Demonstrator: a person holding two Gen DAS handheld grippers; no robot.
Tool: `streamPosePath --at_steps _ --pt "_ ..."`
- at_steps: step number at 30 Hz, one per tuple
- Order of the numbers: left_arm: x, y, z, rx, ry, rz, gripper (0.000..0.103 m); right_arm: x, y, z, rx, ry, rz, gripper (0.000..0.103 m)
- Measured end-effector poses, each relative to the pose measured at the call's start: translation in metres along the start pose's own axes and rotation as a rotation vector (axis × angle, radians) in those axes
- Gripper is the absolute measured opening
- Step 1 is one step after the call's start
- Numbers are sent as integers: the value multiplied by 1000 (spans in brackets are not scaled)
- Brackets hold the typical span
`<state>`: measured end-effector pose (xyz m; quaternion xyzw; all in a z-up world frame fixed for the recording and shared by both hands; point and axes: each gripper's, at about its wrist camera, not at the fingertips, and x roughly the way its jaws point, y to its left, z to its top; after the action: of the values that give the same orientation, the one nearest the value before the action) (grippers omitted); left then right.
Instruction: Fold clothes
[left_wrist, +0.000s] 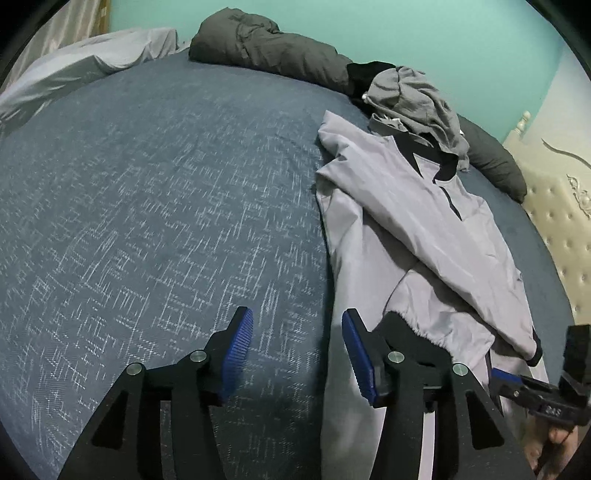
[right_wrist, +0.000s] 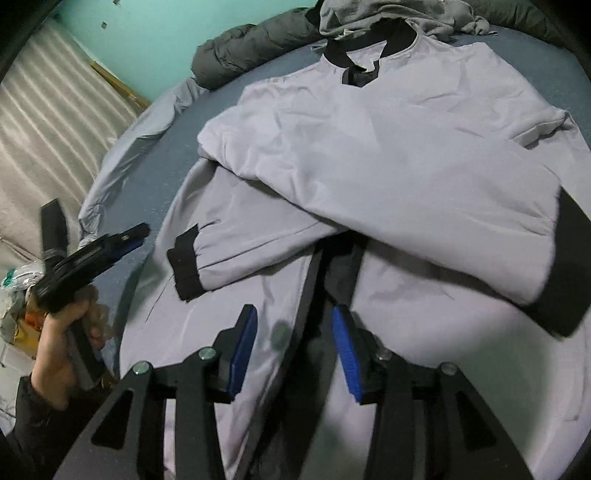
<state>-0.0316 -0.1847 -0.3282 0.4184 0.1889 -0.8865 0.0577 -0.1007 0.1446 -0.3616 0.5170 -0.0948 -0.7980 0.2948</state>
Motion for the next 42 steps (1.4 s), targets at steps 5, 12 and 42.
streamPosePath --at_steps 5,12,42 --pt "-1 8 -1 -15 0 -9 55 17 4 5 8 24 -24 21" --pt "-7 12 3 -32 -13 -21 55 -3 4 12 -39 -42 -114 3" --pt "67 -3 45 -122 60 -136 55 -55 -4 -12 -79 -146 -109 14"
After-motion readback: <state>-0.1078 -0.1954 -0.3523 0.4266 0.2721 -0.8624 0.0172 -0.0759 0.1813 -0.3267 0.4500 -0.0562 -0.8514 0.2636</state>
